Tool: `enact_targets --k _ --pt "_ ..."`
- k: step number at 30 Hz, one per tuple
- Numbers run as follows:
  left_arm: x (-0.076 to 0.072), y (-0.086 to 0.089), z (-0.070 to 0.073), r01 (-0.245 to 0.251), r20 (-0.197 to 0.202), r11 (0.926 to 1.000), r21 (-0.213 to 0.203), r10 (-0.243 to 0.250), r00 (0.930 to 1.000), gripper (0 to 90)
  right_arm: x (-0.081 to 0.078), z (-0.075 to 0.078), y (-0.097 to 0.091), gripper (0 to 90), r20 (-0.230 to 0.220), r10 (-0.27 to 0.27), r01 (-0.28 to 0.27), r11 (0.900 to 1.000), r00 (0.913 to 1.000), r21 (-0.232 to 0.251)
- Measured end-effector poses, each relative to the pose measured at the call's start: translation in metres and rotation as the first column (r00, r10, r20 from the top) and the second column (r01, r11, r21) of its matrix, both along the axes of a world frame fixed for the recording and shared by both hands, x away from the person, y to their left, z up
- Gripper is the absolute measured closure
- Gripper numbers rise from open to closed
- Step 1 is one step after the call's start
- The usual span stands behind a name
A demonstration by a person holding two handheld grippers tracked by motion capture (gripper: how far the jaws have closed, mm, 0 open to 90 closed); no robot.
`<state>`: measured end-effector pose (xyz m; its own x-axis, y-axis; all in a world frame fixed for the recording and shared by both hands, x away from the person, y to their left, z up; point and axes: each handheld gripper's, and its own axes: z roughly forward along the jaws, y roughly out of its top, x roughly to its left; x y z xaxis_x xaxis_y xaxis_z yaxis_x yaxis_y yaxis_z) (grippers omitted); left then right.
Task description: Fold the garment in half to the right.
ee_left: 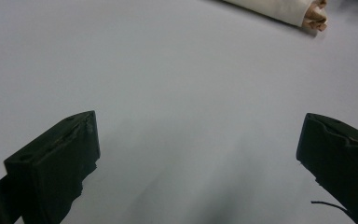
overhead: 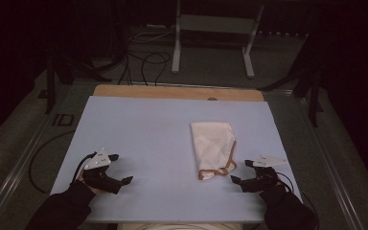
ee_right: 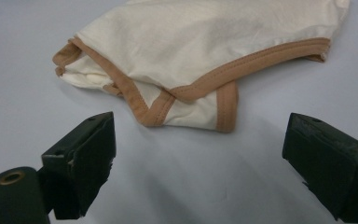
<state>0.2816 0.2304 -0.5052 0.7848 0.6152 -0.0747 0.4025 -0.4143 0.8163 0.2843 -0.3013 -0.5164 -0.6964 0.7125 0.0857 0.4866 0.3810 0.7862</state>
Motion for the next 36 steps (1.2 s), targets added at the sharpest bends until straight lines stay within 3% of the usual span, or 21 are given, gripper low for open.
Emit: enact_targets --k 19,36 --pt "-0.005 0.006 0.002 -0.019 0.011 0.9998 -0.001 0.019 0.9998 0.2 0.000 0.002 0.009 10.0 0.002 0.031 -0.031 0.9995 0.9995 0.000" --pt "-0.005 0.005 0.002 -0.101 0.019 0.9948 0.014 0.101 0.9948 0.2 0.001 0.001 0.010 10.0 -0.018 0.039 -0.039 0.9992 0.9991 0.007"
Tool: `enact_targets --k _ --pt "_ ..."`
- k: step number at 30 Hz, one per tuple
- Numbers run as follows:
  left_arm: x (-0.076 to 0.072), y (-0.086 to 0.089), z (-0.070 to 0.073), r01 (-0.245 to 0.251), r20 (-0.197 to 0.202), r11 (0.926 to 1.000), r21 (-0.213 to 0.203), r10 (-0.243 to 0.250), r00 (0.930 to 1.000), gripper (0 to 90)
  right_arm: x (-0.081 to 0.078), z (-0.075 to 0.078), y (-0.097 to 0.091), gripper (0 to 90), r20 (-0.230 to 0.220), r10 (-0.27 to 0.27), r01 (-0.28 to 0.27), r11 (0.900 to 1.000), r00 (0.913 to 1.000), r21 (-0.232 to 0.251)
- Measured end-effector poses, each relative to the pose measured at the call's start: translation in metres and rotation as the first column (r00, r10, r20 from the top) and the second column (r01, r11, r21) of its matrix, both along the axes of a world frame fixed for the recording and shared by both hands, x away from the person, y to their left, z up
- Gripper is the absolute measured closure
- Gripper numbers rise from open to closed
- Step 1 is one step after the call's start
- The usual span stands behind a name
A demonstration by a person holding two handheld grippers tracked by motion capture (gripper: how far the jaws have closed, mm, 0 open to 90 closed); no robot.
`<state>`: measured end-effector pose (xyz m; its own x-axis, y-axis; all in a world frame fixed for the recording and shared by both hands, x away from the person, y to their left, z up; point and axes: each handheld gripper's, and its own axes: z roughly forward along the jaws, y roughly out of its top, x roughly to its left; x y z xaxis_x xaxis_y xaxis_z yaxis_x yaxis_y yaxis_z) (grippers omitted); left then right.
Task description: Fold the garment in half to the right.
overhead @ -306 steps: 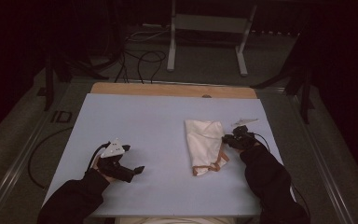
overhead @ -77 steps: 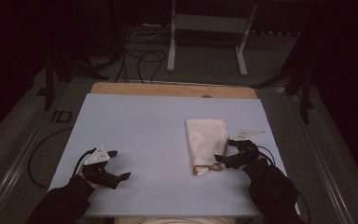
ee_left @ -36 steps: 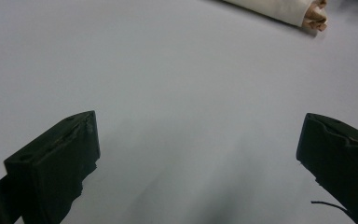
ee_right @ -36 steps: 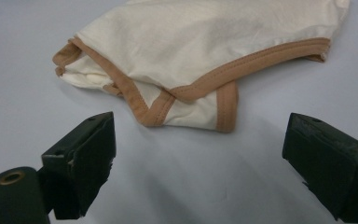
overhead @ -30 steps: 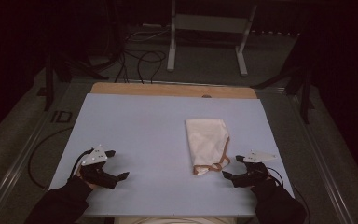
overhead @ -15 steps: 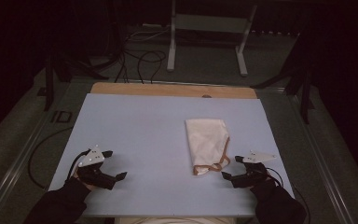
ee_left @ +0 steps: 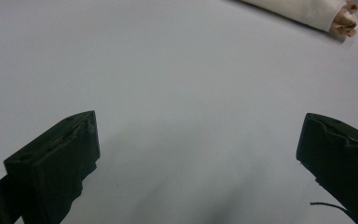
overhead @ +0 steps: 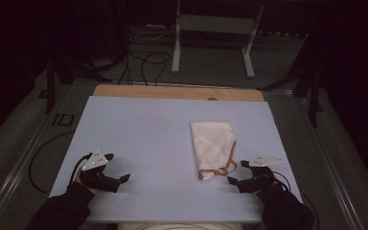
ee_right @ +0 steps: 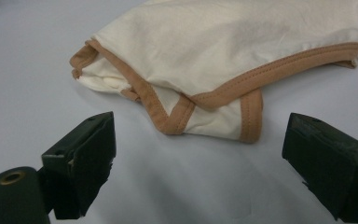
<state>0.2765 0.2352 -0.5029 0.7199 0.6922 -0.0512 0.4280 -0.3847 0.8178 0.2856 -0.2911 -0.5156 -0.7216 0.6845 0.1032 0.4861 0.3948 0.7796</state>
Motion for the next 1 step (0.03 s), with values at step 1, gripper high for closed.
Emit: enact_targets --k 1 --pt "0.0000 0.0000 0.0000 0.000 0.000 1.0000 0.000 0.000 1.0000 0.2 0.0001 0.0000 0.0000 10.0 0.001 0.001 -0.001 1.0000 1.0000 0.001"
